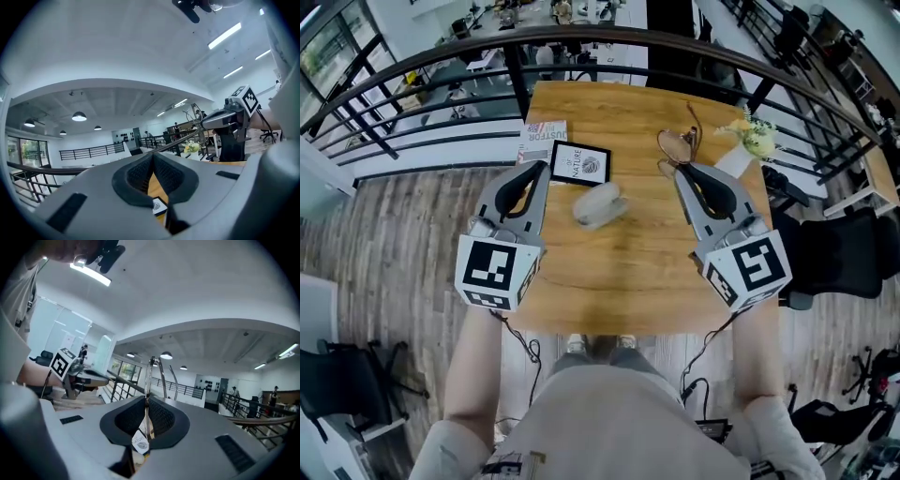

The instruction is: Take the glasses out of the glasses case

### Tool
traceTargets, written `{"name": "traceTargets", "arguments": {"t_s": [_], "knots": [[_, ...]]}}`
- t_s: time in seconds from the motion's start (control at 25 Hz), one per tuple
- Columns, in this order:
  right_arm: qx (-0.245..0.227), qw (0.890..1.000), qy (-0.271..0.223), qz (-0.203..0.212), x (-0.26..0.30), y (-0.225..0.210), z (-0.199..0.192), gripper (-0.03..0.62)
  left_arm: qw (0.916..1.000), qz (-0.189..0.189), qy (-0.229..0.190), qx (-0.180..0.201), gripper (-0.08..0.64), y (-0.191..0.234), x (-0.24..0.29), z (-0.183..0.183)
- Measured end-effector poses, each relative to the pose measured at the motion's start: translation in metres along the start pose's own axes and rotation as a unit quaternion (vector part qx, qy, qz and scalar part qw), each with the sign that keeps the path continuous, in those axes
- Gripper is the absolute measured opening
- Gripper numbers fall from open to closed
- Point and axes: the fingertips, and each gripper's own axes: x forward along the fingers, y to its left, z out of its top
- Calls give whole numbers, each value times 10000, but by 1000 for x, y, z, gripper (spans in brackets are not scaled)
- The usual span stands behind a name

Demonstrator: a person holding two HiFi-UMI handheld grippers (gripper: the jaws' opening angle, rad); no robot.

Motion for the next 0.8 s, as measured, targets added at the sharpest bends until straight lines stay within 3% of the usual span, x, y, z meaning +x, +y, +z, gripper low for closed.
{"name": "traceTargets", "arguments": {"t_s": [0.24,0.44,0.56,0.8], "knots": [[701,9924,-609,-809,-35,-22,23,47,9992,312,-200,153,17,16,-19,24],[1333,9804,-850,-1179,-67,-31,22,47,9983,410,-306,264,17,15,-32,32],[1343,9777,-805,-1402,-85,-38,17,48,9978,468,-413,225,17,8,-40,33],[927,9797,-653,-1653,-100,-40,7,48,9972,533,-381,347,17,-1,-48,24]]}}
